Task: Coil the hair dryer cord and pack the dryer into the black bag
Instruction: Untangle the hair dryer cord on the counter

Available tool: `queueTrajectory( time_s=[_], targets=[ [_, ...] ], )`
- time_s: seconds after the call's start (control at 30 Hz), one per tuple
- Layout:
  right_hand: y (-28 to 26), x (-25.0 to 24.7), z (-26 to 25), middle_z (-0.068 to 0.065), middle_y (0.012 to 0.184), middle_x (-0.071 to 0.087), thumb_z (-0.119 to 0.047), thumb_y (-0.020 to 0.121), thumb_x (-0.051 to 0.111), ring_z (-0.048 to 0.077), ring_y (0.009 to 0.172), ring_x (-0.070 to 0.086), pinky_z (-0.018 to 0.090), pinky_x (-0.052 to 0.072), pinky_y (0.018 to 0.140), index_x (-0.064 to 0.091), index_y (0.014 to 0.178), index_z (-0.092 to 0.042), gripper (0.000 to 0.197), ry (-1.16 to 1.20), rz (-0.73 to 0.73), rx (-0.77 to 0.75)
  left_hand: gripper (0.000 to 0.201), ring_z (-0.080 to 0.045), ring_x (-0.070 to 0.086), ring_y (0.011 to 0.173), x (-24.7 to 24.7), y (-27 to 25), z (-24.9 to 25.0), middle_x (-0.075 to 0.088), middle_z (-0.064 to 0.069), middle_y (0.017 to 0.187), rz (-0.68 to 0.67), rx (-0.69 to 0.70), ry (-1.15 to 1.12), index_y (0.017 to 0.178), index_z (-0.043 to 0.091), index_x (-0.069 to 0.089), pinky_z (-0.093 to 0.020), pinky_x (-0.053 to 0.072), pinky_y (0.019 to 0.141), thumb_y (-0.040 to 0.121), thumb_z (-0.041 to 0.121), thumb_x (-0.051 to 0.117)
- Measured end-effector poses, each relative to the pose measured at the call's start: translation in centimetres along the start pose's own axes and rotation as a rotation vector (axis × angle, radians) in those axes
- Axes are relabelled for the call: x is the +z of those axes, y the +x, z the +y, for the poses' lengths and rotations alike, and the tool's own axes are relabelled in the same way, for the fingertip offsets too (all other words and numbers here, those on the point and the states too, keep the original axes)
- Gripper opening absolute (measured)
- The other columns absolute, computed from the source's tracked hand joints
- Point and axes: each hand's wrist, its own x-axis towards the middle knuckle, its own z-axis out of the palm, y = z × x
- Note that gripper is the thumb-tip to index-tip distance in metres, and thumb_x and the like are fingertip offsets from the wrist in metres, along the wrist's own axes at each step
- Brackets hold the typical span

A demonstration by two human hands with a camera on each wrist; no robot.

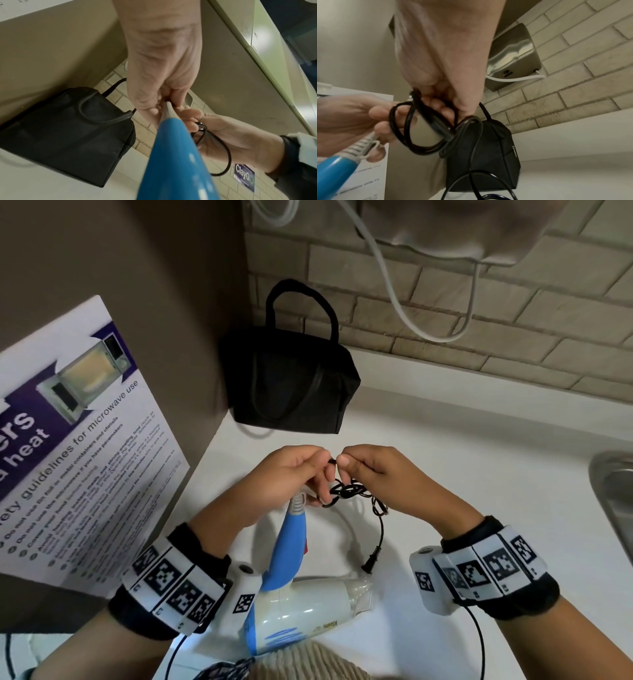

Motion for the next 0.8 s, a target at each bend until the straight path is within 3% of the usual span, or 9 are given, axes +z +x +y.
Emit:
queueTrajectory(
  time_s=[0.1, 0.17, 0.23, 0.37, 0.47, 0.63, 0.8],
  targets=[
    [-0.2, -0.7, 0.2, -0.002, 0.078, 0.054, -0.034, 0.096, 0.046, 0.007, 0.072, 0.053, 0.017, 0.040, 0.073, 0.063, 0.069, -0.024, 0.033, 0.154, -0.070, 0.064, 0.034, -0.022, 0.063, 0.063, -0.3, -0.1, -0.2, 0.059, -0.007, 0.057, 0.022, -0.001, 0.004, 0.077, 0.007, 0.058, -0.053, 0.052, 0.086, 0.101, 0.010, 0.035],
    [-0.3, -1.3, 0.2, 0.008, 0.095, 0.061, -0.037, 0.095, 0.047, 0.019, 0.094, 0.059, 0.031, 0.042, 0.093, 0.066, 0.072, -0.021, 0.034, 0.239, -0.119, 0.093, 0.034, -0.022, 0.063, 0.057, -0.6, -0.1, -0.3, 0.048, -0.003, 0.051, 0.022, 0.012, 0.020, 0.085, 0.010, 0.062, -0.048, 0.054, 0.082, 0.102, 0.011, 0.033],
    [-0.4, -1.9, -0.2, 0.005, 0.097, 0.065, -0.037, 0.095, 0.047, 0.019, 0.100, 0.060, 0.034, 0.039, 0.101, 0.067, 0.074, -0.018, 0.034, 0.288, -0.167, 0.110, 0.033, -0.020, 0.060, 0.051, -0.8, -0.2, -0.5, 0.039, 0.000, 0.048, 0.010, 0.020, 0.033, 0.099, 0.019, 0.066, -0.040, 0.056, 0.076, 0.103, 0.018, 0.033],
    [-0.6, -2.6, -0.7, 0.003, 0.079, 0.060, -0.041, 0.092, 0.050, 0.012, 0.081, 0.054, 0.027, 0.039, 0.089, 0.065, 0.074, -0.014, 0.036, 0.234, -0.245, 0.126, 0.031, -0.018, 0.062, 0.050, -1.1, -0.1, -0.6, 0.044, 0.001, 0.051, 0.065, 0.001, 0.025, 0.091, 0.016, 0.063, -0.027, 0.056, 0.062, 0.103, 0.018, 0.034],
    [-0.6, -2.2, -0.1, 0.002, 0.072, 0.053, -0.044, 0.090, 0.050, 0.012, 0.072, 0.046, 0.029, 0.038, 0.078, 0.061, 0.072, -0.014, 0.037, 0.176, -0.277, 0.107, 0.032, -0.014, 0.064, 0.052, -1.4, -0.1, -0.6, 0.050, -0.004, 0.062, 0.084, 0.005, 0.012, 0.086, 0.009, 0.060, -0.022, 0.056, 0.062, 0.103, 0.011, 0.033],
    [-1.0, -1.0, 2.5, -0.018, 0.060, 0.051, -0.034, 0.095, 0.051, 0.001, 0.059, 0.042, 0.013, 0.033, 0.062, 0.054, 0.067, -0.021, 0.031, 0.117, -0.244, 0.141, 0.032, -0.014, 0.063, 0.049, -1.4, -0.5, -0.8, 0.049, -0.003, 0.063, 0.115, 0.024, -0.037, 0.082, 0.005, 0.056, -0.022, 0.055, 0.058, 0.102, 0.007, 0.032],
    [-0.9, 0.4, 5.2, -0.012, 0.068, 0.053, -0.031, 0.097, 0.048, 0.000, 0.063, 0.046, 0.011, 0.037, 0.065, 0.057, 0.071, -0.021, 0.029, -0.006, -0.176, 0.119, 0.036, -0.011, 0.059, 0.048, -1.2, -0.8, -1.0, 0.051, 0.006, 0.056, 0.142, 0.030, -0.057, 0.076, 0.010, 0.056, -0.032, 0.056, 0.067, 0.103, 0.008, 0.032]
  ],
)
